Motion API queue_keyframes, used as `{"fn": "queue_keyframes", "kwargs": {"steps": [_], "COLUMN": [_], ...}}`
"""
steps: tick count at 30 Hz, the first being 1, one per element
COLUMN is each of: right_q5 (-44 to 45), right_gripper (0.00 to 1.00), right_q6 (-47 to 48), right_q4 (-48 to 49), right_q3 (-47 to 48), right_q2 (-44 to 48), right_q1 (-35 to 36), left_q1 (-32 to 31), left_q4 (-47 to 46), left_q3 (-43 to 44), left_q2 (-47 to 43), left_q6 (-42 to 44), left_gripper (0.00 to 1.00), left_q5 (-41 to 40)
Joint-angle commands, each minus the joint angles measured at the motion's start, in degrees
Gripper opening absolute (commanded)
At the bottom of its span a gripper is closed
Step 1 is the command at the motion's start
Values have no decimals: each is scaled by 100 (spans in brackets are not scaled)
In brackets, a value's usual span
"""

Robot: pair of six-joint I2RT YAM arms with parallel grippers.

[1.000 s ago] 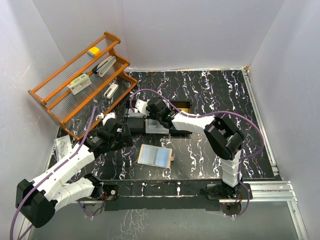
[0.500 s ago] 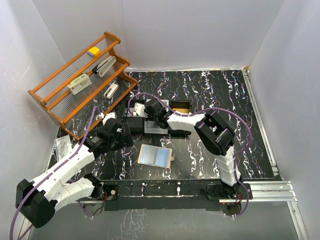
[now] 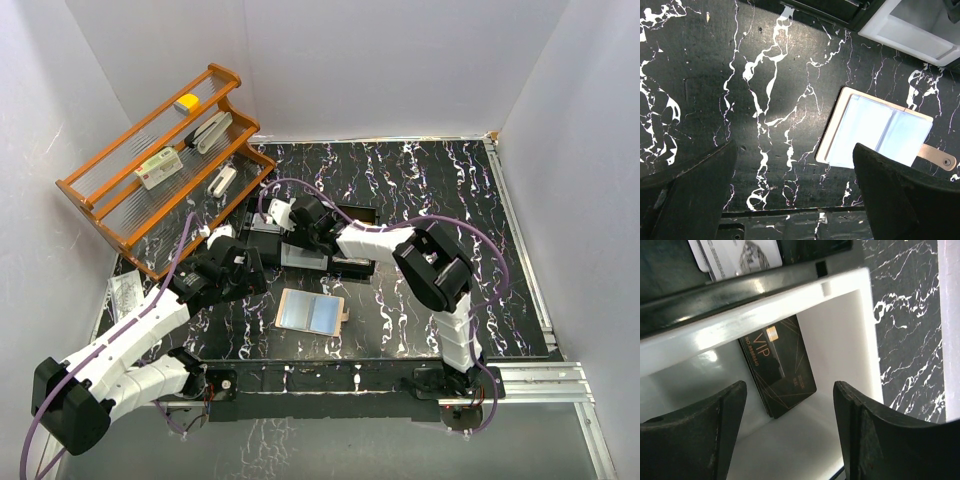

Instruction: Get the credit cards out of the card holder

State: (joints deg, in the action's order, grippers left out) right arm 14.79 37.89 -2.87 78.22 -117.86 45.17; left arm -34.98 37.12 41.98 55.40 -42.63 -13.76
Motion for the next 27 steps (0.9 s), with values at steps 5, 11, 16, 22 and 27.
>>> {"fn": "queue_keyframes", "kwargs": {"steps": [5,11,16,22,27], "right_q5": [-702,-709,-453,-531,555], "right_gripper": [72,86,91,83,81], "right_q6": [-1261,-3777,-6532,-8473,-9529], "right_q4": [439,348,-514,-1061,-1509], "right_q3": [-58,-708,-1235,-2039,-2289], "right_q2": [1211,2366,3078,3219,3043], "right_q1": [-97,-102,-105,393,1248], "left_q1": [35,35,34,31,34], "left_q4": [-32,-64,-62,-28,203], "left_q3": [-74,-34,-20,-25,26], "left_q2": [-80,-64,-165,-357,-627], "left_q6": [18,-96,-288,-562,-812], "left_gripper": [99,99,99,99,99], "left_q5": [167,174,26,-206,-630]}}
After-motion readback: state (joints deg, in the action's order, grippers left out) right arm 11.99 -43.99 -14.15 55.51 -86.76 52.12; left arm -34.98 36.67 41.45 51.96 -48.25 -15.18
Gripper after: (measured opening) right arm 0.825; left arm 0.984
